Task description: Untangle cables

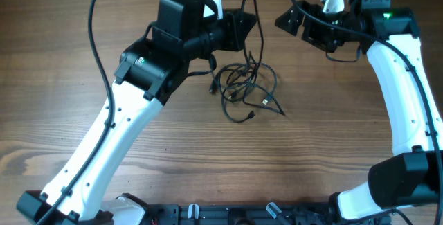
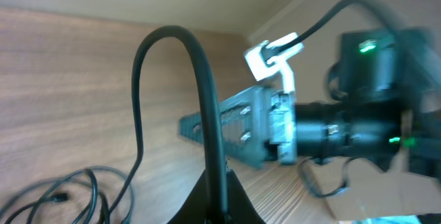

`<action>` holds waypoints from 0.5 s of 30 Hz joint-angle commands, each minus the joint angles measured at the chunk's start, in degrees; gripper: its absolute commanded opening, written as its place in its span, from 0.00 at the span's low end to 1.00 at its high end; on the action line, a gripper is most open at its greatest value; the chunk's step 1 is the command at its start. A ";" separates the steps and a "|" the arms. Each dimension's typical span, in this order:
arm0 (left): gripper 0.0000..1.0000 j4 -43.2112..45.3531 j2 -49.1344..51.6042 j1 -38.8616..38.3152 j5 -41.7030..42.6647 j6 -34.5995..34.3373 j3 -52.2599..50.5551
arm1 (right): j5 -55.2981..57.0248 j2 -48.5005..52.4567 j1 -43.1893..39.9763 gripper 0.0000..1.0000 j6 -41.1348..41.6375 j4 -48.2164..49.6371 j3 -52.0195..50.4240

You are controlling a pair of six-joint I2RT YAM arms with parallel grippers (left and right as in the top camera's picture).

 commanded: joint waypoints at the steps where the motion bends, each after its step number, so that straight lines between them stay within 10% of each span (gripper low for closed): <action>1: 0.04 2.84 -3.72 -0.04 1.57 -1.07 3.28 | -6.73 0.63 0.39 0.99 -5.73 0.31 -0.33; 15: 0.04 7.54 -6.75 -0.02 5.03 -4.50 6.36 | -3.19 0.63 6.34 0.81 -10.71 5.27 -0.35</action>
